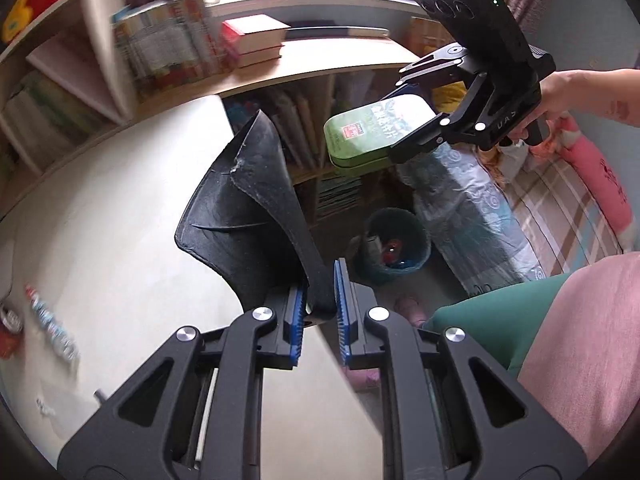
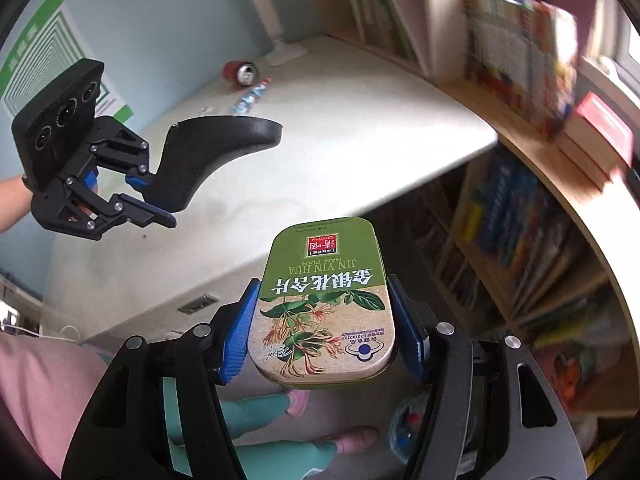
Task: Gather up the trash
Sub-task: 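Carry the green tin and black object to the bin and release both, then return both tools from the bin to the table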
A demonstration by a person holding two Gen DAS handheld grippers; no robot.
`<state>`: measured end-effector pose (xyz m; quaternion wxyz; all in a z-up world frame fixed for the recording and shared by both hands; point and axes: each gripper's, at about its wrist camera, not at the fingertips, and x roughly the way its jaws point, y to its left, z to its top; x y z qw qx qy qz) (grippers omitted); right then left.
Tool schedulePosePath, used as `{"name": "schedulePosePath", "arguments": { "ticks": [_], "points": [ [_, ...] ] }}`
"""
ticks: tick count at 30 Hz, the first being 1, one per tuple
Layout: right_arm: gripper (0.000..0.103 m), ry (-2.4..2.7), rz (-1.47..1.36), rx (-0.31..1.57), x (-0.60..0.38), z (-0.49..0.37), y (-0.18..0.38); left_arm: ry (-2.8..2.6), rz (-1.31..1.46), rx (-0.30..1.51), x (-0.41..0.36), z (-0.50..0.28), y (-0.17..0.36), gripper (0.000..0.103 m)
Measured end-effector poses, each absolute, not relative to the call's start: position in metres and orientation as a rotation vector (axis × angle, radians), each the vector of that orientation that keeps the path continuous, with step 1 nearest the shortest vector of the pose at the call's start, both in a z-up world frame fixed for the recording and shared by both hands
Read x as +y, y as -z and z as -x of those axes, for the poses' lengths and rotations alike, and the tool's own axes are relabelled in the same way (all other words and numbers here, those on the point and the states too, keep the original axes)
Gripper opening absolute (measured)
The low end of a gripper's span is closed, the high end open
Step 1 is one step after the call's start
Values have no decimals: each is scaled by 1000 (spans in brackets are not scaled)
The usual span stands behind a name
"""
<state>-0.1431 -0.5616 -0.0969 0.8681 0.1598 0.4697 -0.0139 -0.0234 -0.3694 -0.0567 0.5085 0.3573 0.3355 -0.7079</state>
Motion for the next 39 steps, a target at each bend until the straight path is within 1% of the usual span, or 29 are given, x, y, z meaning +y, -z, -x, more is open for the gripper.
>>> {"name": "schedulePosePath", "arguments": {
  "ticks": [4, 8, 12, 14, 18, 23, 27, 29, 30, 31, 32, 33, 35, 39],
  "points": [
    [62, 131, -430, 998, -591, 227, 133, 1826, -934, 802, -418, 100, 83, 12],
    [62, 214, -545, 1056, -622, 315, 190, 1907, -1003, 846, -467, 180, 125, 12],
    [62, 261, -634, 1119, -646, 384, 258, 1971, -1079, 913, -508, 247, 189, 12],
    [62, 284, -686, 1152, -655, 412, 301, 1974, -1110, 970, -528, 271, 232, 12],
    [62, 264, -712, 1208, -663, 434, 383, 1950, -1226, 992, -556, 312, 315, 12],
    [62, 233, -747, 1240, -671, 449, 478, 1930, -1303, 1074, -576, 336, 417, 12],
    [62, 255, -756, 1265, -679, 450, 541, 1916, -1365, 1079, -595, 351, 482, 13],
    [63, 267, -798, 1281, -685, 447, 569, 1904, -1370, 1121, -606, 353, 509, 13],
    [63, 275, -820, 1297, -689, 446, 582, 1905, -1382, 1124, -610, 353, 518, 20],
    [66, 303, -828, 1312, -691, 445, 593, 1895, -1409, 1113, -613, 356, 528, 27],
    [73, 314, -840, 1319, -694, 445, 600, 1881, -1432, 1088, -614, 359, 533, 43],
    [74, 316, -856, 1322, -696, 444, 605, 1876, -1443, 1065, -615, 360, 536, 51],
    [78, 314, -867, 1324, -697, 443, 605, 1877, -1436, 1057, -616, 360, 535, 52],
    [78, 309, -858, 1317, -696, 446, 586, 1860, -1378, 1080, -615, 344, 515, 53]
  ]
}}
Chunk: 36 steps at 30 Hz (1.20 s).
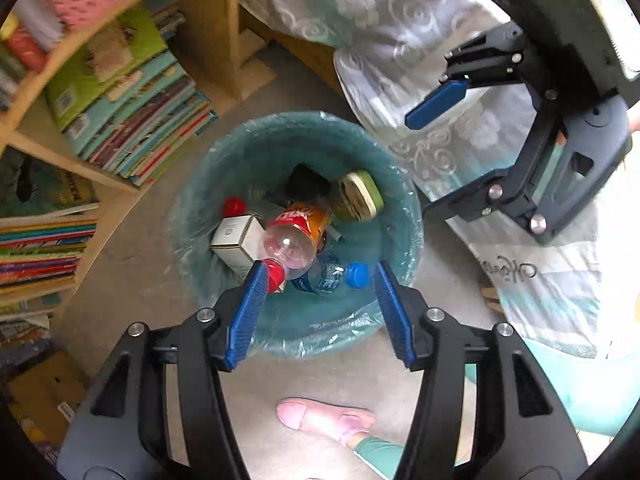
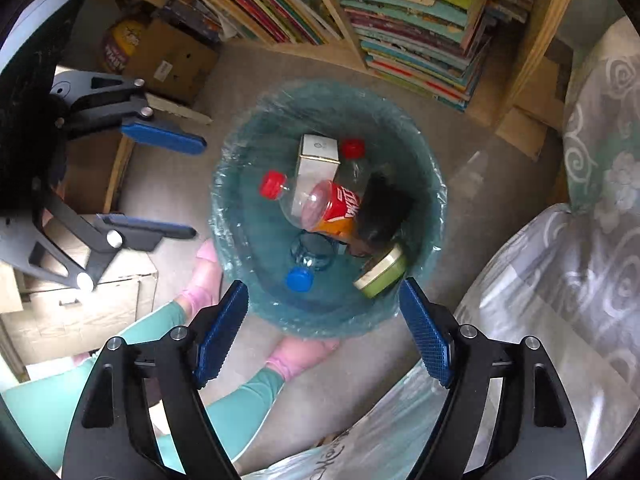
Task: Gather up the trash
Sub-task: 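Return both tools from the bin to the table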
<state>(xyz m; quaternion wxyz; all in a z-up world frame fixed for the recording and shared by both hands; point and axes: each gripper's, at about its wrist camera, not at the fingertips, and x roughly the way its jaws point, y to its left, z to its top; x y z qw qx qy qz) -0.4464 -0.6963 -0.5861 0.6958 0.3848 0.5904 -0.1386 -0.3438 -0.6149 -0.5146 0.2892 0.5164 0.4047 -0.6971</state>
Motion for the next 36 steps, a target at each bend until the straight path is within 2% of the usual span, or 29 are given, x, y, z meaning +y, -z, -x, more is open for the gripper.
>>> {"name": "schedulePosePath", "arguments": {
  "ticks": [5, 9, 15, 22, 24, 25, 32, 35, 36],
  "points": [
    [78, 325, -860, 1278, -702, 454, 548, 1799, -1282, 1123, -604, 312, 470, 53],
    [78, 304, -837, 1264, -698, 445, 507, 1746, -1157, 1184, -576, 281, 414, 53],
    [78, 113, -731, 1211, -676, 398, 403, 1735, -1024, 1171, -521, 238, 296, 53],
    [78, -166, -536, 1140, -631, 305, 262, 1521, -772, 1041, -418, 149, 133, 53],
    [78, -239, -500, 1127, -622, 268, 228, 1430, -751, 1004, -384, 123, 104, 61],
    [78, -273, -462, 1129, -616, 244, 211, 1378, -747, 986, -364, 107, 91, 62],
    [79, -399, -263, 1048, -573, 88, 113, 1084, -652, 944, -261, -6, 53, 62],
    [83, -432, -217, 1010, -550, 24, 90, 989, -600, 913, -237, -54, 47, 67],
    [83, -445, -202, 997, -543, 7, 86, 971, -588, 909, -232, -68, 47, 71]
  ]
}}
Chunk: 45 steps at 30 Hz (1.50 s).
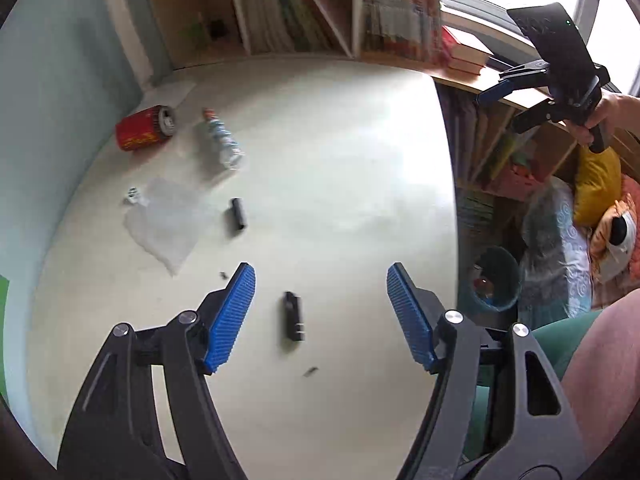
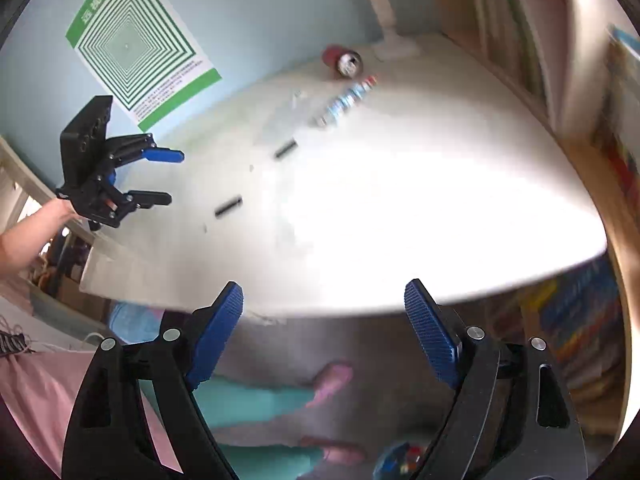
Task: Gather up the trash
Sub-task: 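Return both tools from the bin to the table, then grasp the striped clear bottle with the right tool while the left tool grasps the plastic bag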
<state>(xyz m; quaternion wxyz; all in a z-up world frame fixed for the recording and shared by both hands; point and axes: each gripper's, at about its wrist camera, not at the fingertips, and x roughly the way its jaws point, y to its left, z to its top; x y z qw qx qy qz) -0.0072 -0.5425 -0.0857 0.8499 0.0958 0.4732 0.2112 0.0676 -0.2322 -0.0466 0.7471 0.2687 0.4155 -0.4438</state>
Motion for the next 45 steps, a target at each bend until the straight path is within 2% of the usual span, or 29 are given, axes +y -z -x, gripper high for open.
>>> {"name": "schedulePosePath", "arguments": {
  "ticks": [4, 7, 11, 17, 26, 39, 40, 43, 44, 45],
  "points": [
    [83, -474, -171, 997, -514, -61, 81, 917, -557, 909, -213, -124, 51, 75],
    [88, -481, -133, 1011, -498, -107, 85, 912, -574, 889, -208, -149, 55, 90],
    [89, -510, -123, 1040, -485, -150, 95, 905, -606, 868, -206, -178, 63, 97],
    [89, -520, -87, 1098, -474, -223, 116, 887, -732, 855, -221, -234, 94, 96],
    [89, -476, -42, 1153, -451, -294, 149, 976, -720, 930, -231, -315, 138, 96],
    [90, -358, 74, 1223, -418, -335, 179, 1095, -670, 996, -240, -324, 157, 97],
    [90, -360, 70, 1226, -416, -336, 181, 1094, -667, 997, -240, -323, 156, 97],
    [90, -342, 81, 1211, -416, -337, 183, 1118, -668, 978, -242, -320, 152, 79],
    [89, -342, 76, 1208, -416, -337, 183, 1118, -672, 979, -243, -319, 150, 71],
    [89, -340, 70, 1206, -417, -336, 182, 1120, -678, 979, -244, -316, 149, 58]
  ]
}}
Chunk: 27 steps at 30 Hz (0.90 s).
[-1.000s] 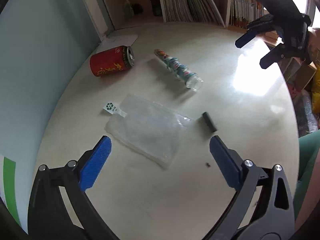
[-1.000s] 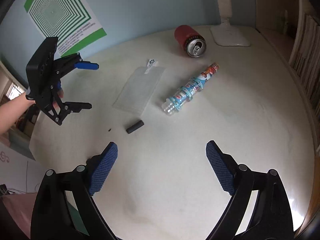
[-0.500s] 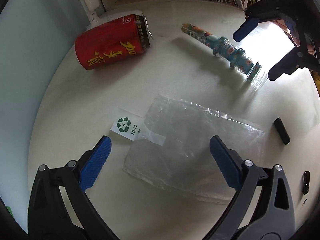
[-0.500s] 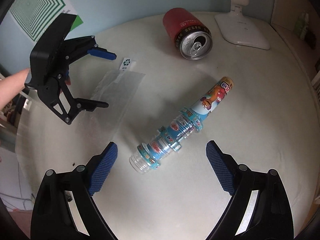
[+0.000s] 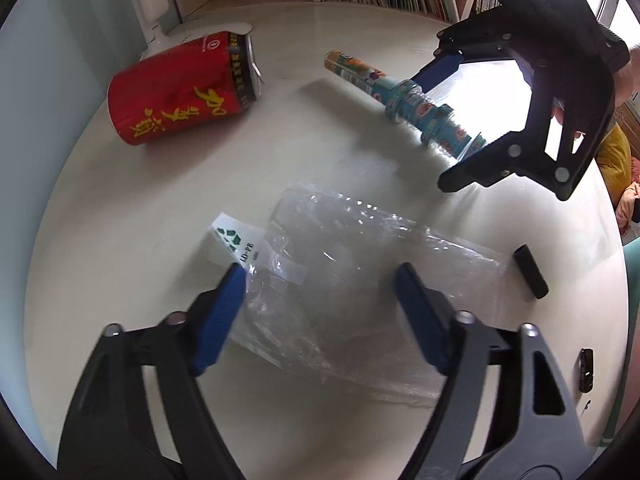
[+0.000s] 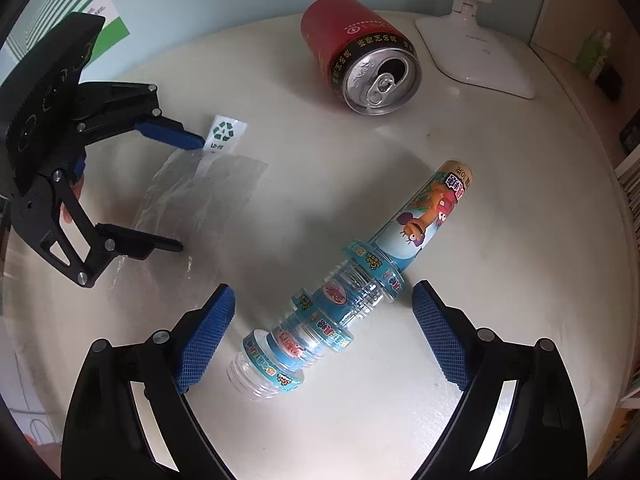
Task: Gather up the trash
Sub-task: 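Grasp the striped clear bottle with the right tool while the left tool grasps the plastic bag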
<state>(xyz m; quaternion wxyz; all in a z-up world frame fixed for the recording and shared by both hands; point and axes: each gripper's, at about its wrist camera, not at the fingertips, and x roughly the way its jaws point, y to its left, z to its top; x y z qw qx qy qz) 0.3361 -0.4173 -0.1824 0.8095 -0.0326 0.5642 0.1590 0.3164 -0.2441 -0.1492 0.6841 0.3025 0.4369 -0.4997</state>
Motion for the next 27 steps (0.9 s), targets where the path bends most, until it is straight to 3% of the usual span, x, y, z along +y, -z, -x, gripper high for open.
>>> {"name": "schedulePosePath", "arguments": {
  "ticks": [1, 3, 6, 8, 10, 27],
  "points": [
    [88, -340, 63, 1206, -418, -337, 182, 1126, -678, 979, -246, -314, 147, 50],
    [81, -333, 84, 1202, -418, -337, 182, 1119, -677, 980, -248, -311, 145, 18],
    [67, -345, 80, 1194, -425, -330, 179, 1104, -662, 1001, -251, -311, 144, 10],
    [54, -340, 88, 1192, -427, -331, 177, 1108, -642, 1021, -252, -314, 141, 8],
    [50, -347, 76, 1196, -432, -330, 176, 1116, -648, 1034, -252, -309, 139, 7],
    [49, -423, 48, 1197, -444, -297, 147, 1049, -612, 1008, -231, -284, 97, 6]
  ]
}}
